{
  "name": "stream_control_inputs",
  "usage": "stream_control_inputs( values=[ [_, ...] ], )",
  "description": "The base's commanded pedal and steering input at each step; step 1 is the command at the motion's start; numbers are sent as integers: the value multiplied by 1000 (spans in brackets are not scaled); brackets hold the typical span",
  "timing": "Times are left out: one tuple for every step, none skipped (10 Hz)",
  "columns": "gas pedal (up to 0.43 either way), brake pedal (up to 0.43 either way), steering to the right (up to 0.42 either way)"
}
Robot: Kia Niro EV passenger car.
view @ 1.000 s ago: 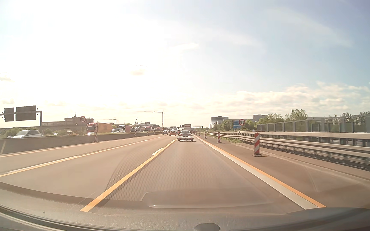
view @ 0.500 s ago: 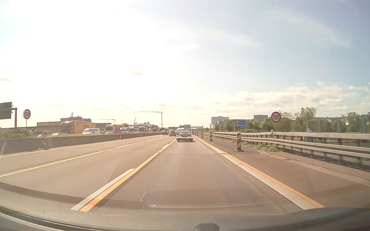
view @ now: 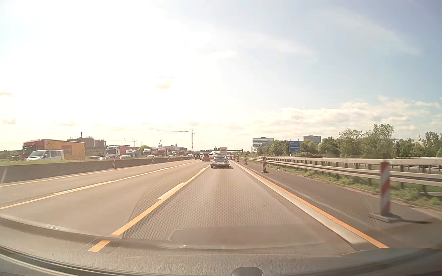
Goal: Follow the waypoints while adhering to traffic rules and regulations
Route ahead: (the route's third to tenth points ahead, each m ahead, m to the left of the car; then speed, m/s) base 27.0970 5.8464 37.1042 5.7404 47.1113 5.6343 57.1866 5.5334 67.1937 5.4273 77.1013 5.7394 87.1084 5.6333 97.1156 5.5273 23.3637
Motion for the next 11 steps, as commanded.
stream_control_inputs(
  values=[
    [20,0,-2],
    [0,0,-2],
    [0,0,-2],
    [0,0,-2],
    [0,0,-2],
    [0,0,-2],
    [0,0,-2],
    [0,0,-3],
    [0,0,-2],
    [0,0,-2],
    [0,0,-1]
  ],
)
